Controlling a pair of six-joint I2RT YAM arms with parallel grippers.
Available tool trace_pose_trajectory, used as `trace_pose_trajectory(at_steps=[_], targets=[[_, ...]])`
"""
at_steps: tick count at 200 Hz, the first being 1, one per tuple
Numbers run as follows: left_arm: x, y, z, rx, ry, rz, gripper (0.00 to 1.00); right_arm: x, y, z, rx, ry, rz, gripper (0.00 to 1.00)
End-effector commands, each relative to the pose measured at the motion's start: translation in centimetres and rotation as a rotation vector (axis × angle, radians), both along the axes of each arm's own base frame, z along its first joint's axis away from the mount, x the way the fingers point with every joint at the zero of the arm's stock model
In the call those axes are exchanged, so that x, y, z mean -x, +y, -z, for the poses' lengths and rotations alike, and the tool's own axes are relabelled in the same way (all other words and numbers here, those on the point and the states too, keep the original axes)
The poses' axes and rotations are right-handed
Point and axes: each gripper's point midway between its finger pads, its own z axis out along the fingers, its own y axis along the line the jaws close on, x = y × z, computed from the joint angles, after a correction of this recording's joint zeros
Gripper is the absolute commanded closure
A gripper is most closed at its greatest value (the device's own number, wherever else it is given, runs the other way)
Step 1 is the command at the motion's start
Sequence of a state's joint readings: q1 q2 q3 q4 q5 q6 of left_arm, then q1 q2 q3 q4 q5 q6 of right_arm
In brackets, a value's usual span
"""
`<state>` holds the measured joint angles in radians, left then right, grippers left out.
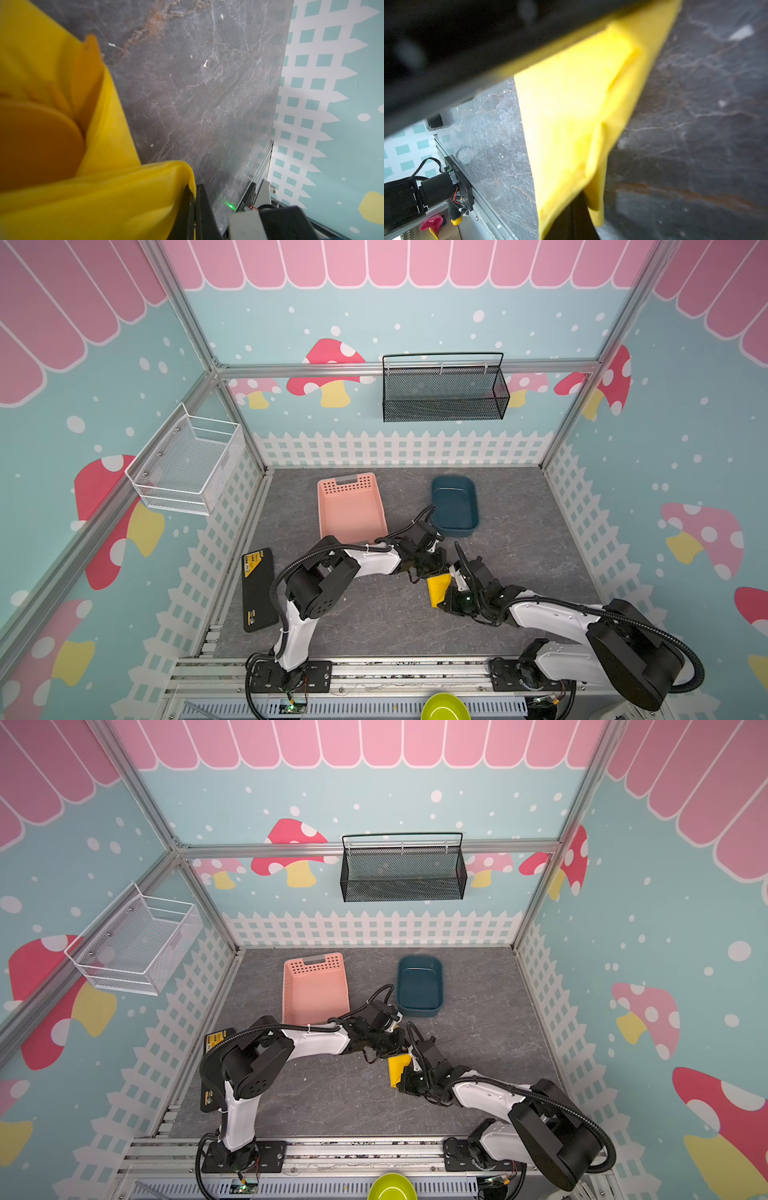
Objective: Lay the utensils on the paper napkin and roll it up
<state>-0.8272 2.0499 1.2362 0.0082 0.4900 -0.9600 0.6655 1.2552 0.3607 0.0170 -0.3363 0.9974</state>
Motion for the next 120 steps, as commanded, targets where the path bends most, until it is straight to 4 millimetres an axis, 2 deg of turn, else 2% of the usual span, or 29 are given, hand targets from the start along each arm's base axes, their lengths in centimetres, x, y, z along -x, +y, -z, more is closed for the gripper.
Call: trace_pose_trajectory(at_steps=[1, 70, 120], targets=[[-0.8, -0.2, 0.9, -0.034, 0.001, -0.048, 1.0, 2.5, -1.8, 2.4, 0.064, 0.103, 0.005, 1.0], [-0.1, 0.6, 2.9, -0.086, 0.012, -0.036, 1.0, 2.1, -0.9, 1.3, 0.001, 0.074, 0.004, 1.0], [0.8, 1.3, 4.2, -0.142, 0.005, 0.01, 1.0, 1.2, -1.6, -1.3, 0.006, 0.02, 0.058, 0.9]])
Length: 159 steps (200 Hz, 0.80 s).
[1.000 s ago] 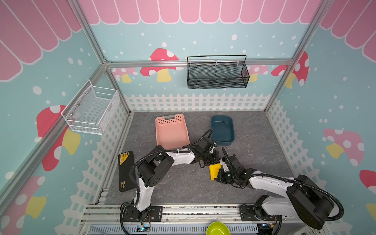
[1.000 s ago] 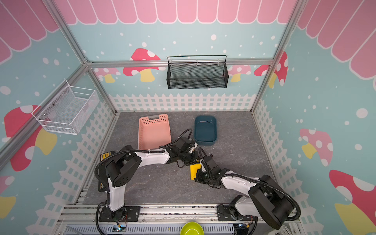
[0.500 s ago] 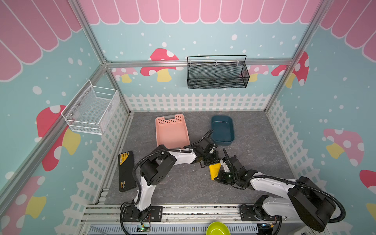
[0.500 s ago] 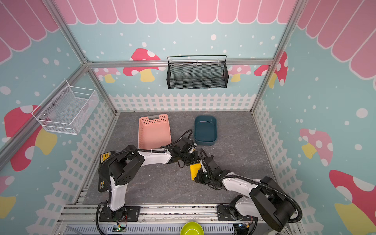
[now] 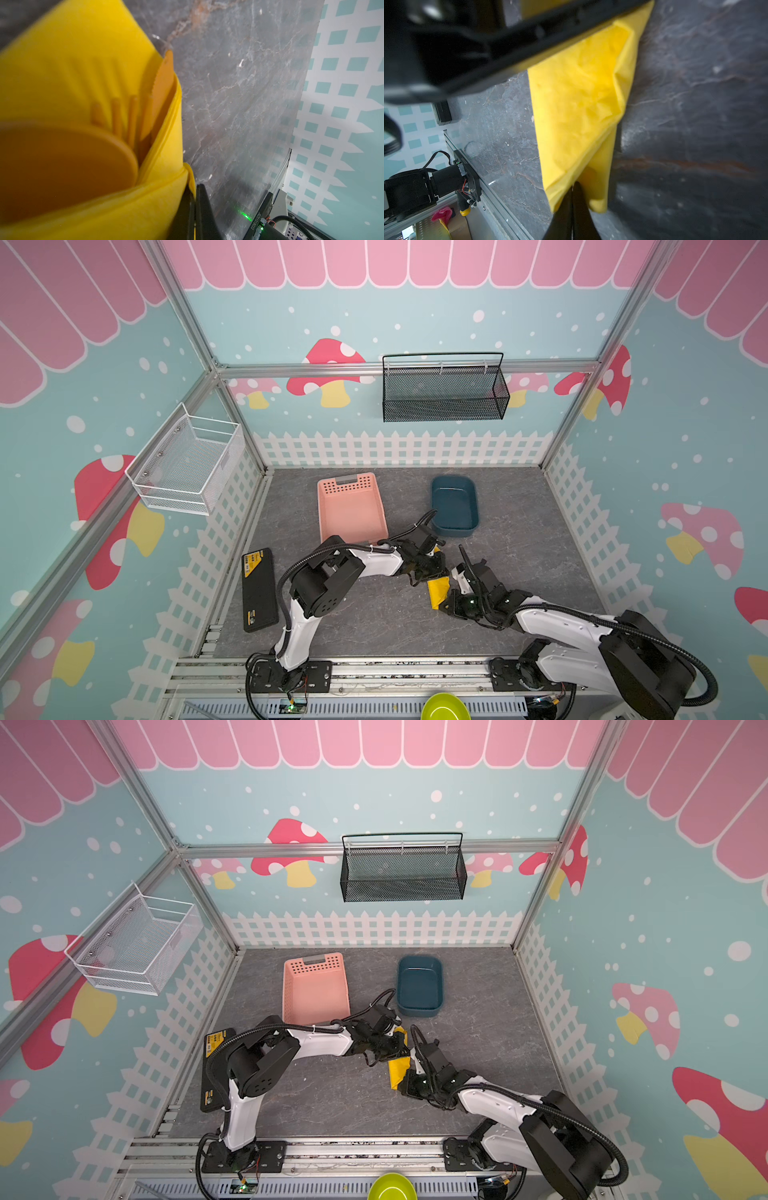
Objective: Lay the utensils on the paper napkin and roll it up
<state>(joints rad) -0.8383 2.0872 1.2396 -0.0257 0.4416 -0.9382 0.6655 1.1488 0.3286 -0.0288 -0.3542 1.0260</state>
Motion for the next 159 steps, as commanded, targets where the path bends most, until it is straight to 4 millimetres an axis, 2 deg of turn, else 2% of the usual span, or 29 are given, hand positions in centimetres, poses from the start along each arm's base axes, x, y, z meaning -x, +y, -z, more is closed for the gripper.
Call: trace_pose_trajectory(at_steps=[1, 27, 70, 133, 159], targets=[[0.5, 0.7, 1.7, -0.066, 0.003, 0.018, 1.0, 0.2, -1.2, -0.3, 0.042, 0.018, 0.047, 0.9], [0.6, 0.9, 1.9, -0.077, 0.0, 0.023, 1.0, 0.0, -1.7, -1.2, 0.035, 0.014, 0.079, 0.82], [0.7, 0.8, 2.2, -0.077, 0.009, 0.028, 1.0, -0.9, -1.3, -2.3, -0.012, 0.015, 0.098, 0.64], [0.7, 0.7, 2.2, -0.076, 0.008, 0.03, 1.0, -1.8, -0.1, -2.4, -0.078, 0.02, 0.09, 0.66], [0.7, 0.7, 2.1, -0.076, 0.006, 0.031, 1.0, -2.1, 0.2, -2.3, -0.086, 0.023, 0.086, 0.72]])
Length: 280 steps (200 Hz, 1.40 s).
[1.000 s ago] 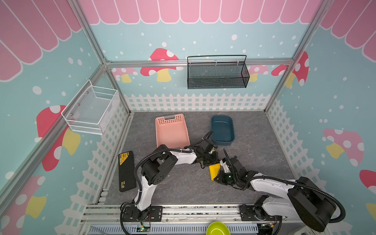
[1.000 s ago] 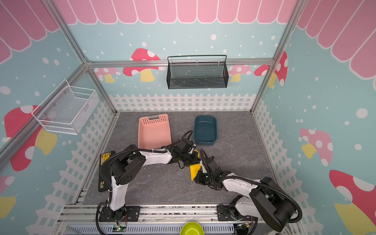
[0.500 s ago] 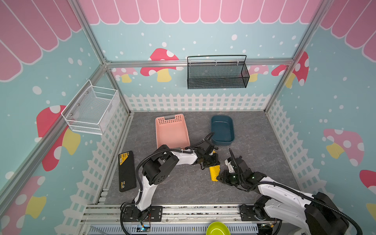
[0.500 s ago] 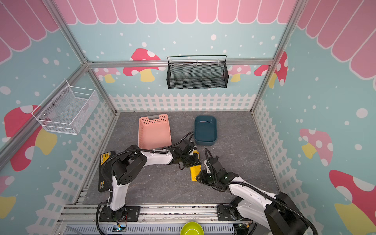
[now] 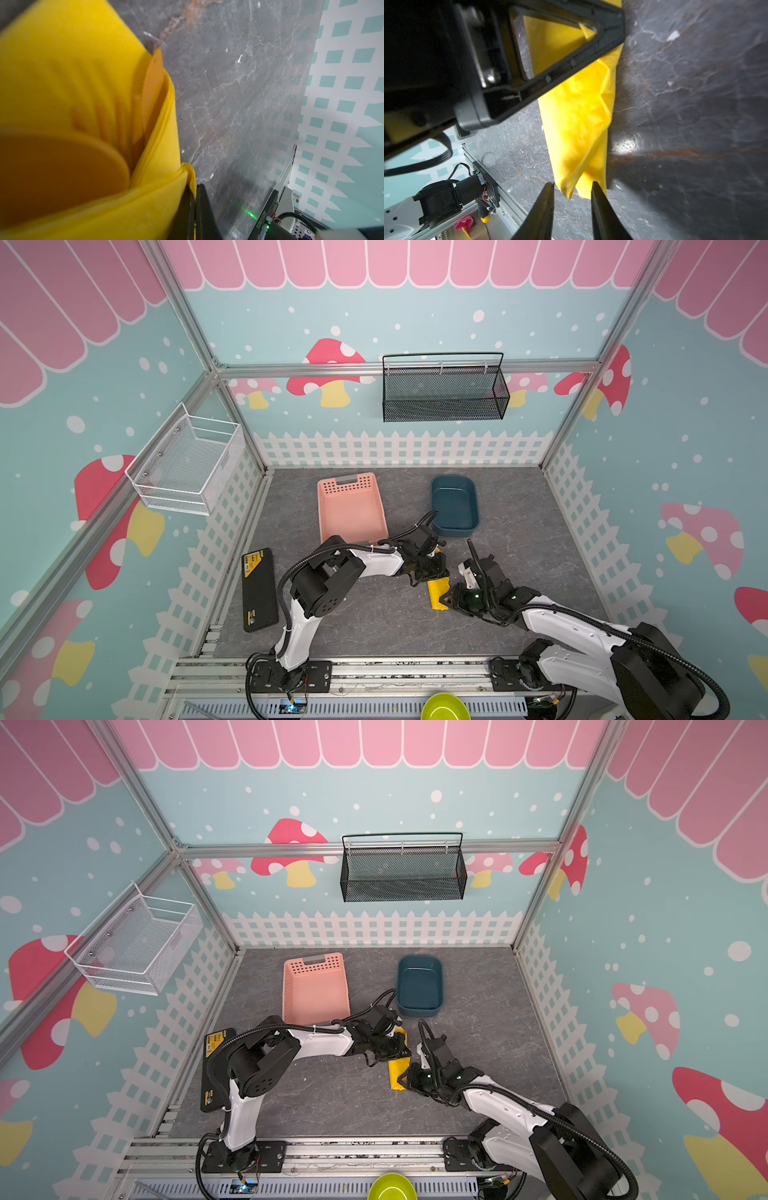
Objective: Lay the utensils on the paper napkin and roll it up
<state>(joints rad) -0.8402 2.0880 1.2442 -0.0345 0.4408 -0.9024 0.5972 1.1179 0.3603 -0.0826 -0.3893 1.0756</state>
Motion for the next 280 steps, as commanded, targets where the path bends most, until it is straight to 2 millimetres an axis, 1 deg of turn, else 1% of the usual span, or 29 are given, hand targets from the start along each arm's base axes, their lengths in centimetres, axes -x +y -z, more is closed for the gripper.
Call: trace_pose_trajectory(at_steps=[1, 27, 46, 65, 84, 114, 165, 181, 195, 211, 227, 247, 259, 280], targets=[[0.6, 0.8, 2.1, -0.07, 0.028, 0.003, 1.0, -0.9, 0.9, -1.0, -0.047, -0.021, 0.004, 0.72], [0.7, 0.8, 2.0, -0.071, 0.027, 0.006, 1.0, -1.1, 0.9, -1.0, -0.045, -0.024, 0.005, 0.8], [0.7, 0.8, 2.1, -0.073, 0.027, 0.006, 1.0, -0.9, 0.6, -0.7, -0.034, -0.016, 0.007, 0.88], [0.7, 0.9, 2.1, -0.074, 0.028, 0.005, 1.0, -0.6, 0.1, -0.2, -0.002, -0.003, 0.01, 0.96], [0.7, 0.9, 2.3, -0.079, 0.03, 0.006, 1.0, -0.1, -0.7, 0.2, 0.039, 0.006, 0.013, 1.0], [0.7, 1.0, 2.4, -0.085, 0.031, 0.004, 1.0, 0.6, -1.6, 1.0, 0.073, 0.028, 0.023, 1.0], [0.7, 1.1, 2.5, -0.092, 0.03, 0.003, 1.0, 2.3, -3.4, 3.3, 0.141, 0.078, 0.043, 1.0], [0.6, 1.2, 2.1, -0.091, 0.019, -0.002, 1.0, 2.7, -3.8, 3.8, 0.162, 0.091, 0.042, 1.0], [0.3, 1.1, 1.4, -0.085, -0.005, 0.003, 1.0, 3.1, -4.1, 4.3, 0.177, 0.105, 0.037, 1.0], [0.0, 0.7, 0.0, -0.058, -0.048, 0.014, 1.0, 3.4, -4.0, 4.6, 0.176, 0.117, 0.023, 1.0], [-0.3, 0.0, -1.7, -0.022, -0.086, 0.043, 1.0, 3.3, -3.5, 4.5, 0.156, 0.121, 0.006, 1.0], [-0.2, -0.9, -3.2, 0.014, -0.112, 0.084, 0.99, 3.2, -3.0, 4.2, 0.144, 0.117, -0.012, 1.0], [0.1, -1.4, -3.8, 0.03, -0.119, 0.111, 0.98, 3.1, -2.9, 4.1, 0.145, 0.115, -0.021, 1.0], [0.4, -1.8, -3.4, 0.039, -0.099, 0.139, 0.98, 3.2, -2.9, 4.3, 0.151, 0.117, -0.029, 1.0]])
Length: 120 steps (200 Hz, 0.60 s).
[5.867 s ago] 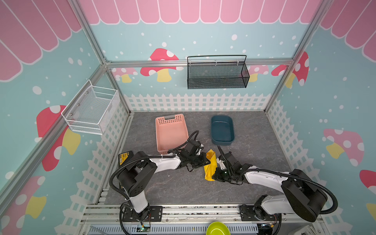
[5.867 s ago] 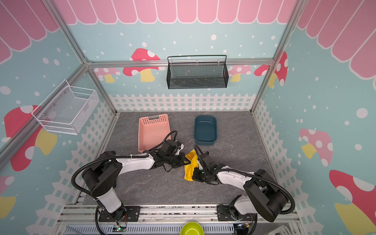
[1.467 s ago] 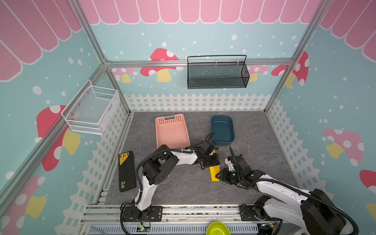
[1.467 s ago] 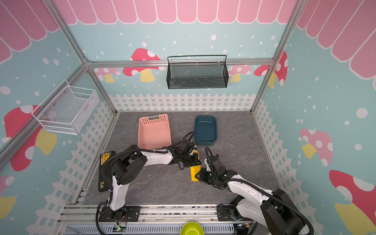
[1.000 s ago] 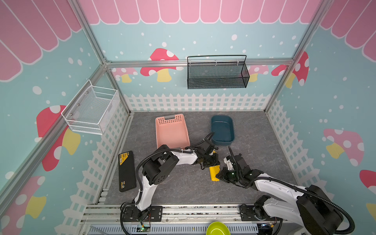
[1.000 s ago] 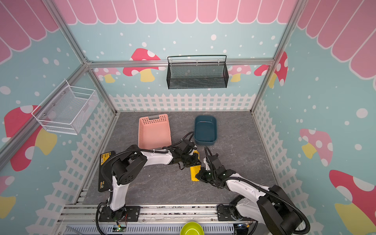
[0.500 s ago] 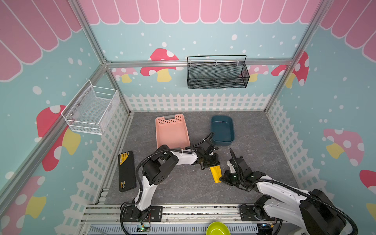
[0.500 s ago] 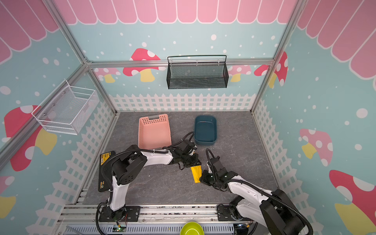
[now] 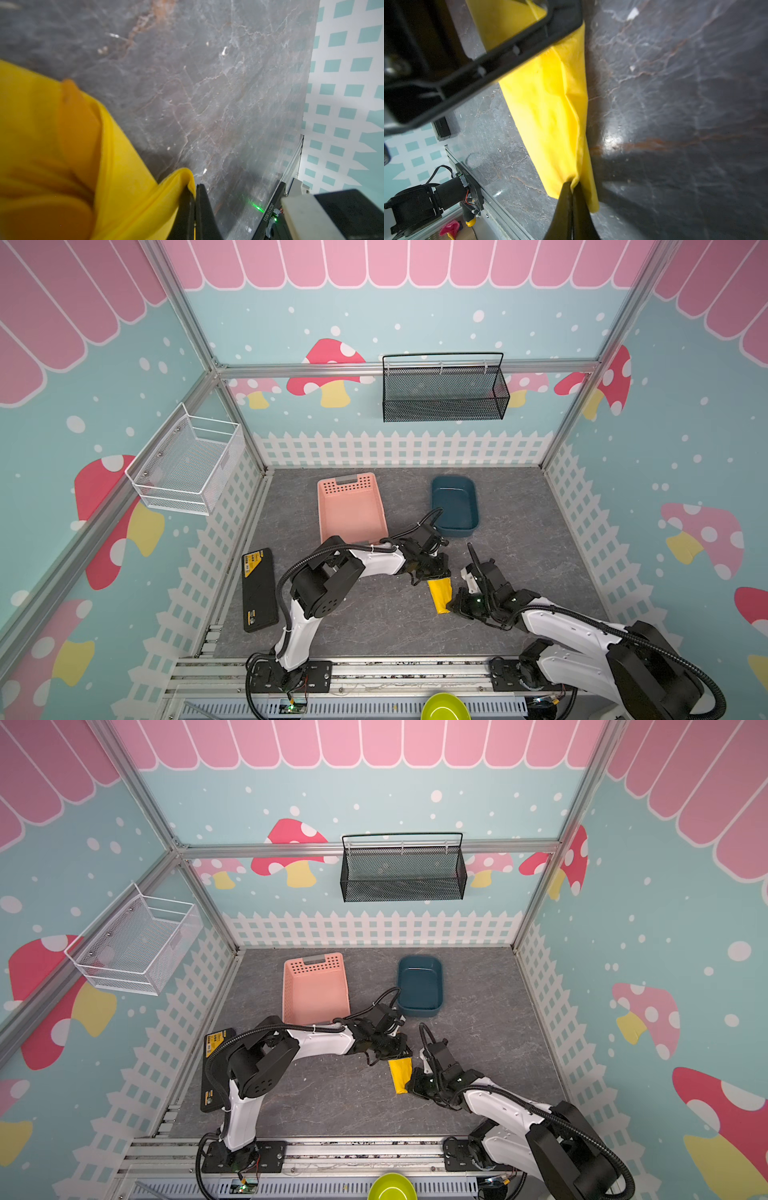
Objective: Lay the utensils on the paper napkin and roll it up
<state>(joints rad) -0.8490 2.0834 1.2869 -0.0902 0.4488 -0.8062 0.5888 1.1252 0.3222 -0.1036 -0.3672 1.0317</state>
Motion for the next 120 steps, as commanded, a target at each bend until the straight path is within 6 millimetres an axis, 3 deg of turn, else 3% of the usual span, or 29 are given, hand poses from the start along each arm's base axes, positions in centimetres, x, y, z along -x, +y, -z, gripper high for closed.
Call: trace_pose_trajectory(at_steps=[1, 70, 120], targets=[[0.3, -1.3, -2.4, 0.047, -0.036, 0.063, 0.98, 2.2, -1.6, 2.4, 0.09, 0.099, -0.015, 1.0], [2.5, -3.3, -0.5, 0.052, 0.001, 0.171, 0.98, 2.8, -2.2, 3.2, 0.118, 0.118, -0.019, 1.0], [3.2, -3.1, 1.6, 0.002, 0.039, 0.209, 0.98, 3.1, -2.4, 3.7, 0.128, 0.128, -0.022, 1.0]])
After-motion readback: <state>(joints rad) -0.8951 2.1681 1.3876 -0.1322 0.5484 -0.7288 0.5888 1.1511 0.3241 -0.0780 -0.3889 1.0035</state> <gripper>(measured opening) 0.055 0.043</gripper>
